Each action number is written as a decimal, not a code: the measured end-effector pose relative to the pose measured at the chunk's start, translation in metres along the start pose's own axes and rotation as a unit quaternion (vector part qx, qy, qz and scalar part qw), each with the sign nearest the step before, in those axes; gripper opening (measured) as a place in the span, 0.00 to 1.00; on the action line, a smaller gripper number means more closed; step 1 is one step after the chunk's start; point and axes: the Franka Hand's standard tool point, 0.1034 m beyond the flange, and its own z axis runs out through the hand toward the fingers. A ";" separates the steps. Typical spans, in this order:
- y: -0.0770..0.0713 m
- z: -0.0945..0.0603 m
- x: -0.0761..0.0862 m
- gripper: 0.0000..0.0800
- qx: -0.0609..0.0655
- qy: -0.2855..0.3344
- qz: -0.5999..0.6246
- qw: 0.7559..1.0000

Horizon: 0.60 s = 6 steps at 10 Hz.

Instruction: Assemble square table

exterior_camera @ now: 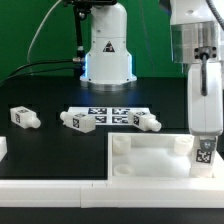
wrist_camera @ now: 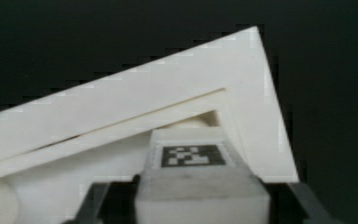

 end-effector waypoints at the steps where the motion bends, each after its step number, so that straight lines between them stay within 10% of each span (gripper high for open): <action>1: 0.000 0.001 0.000 0.42 -0.001 0.000 0.007 1.000; 4: -0.001 -0.014 -0.006 0.77 0.006 -0.008 -0.025 1.000; 6: 0.006 -0.039 -0.009 0.81 0.012 -0.020 -0.038 0.999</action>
Offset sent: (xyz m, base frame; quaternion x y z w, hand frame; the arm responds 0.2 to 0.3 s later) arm -0.0109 0.0053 0.0292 0.0108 -0.0199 -0.0526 0.9984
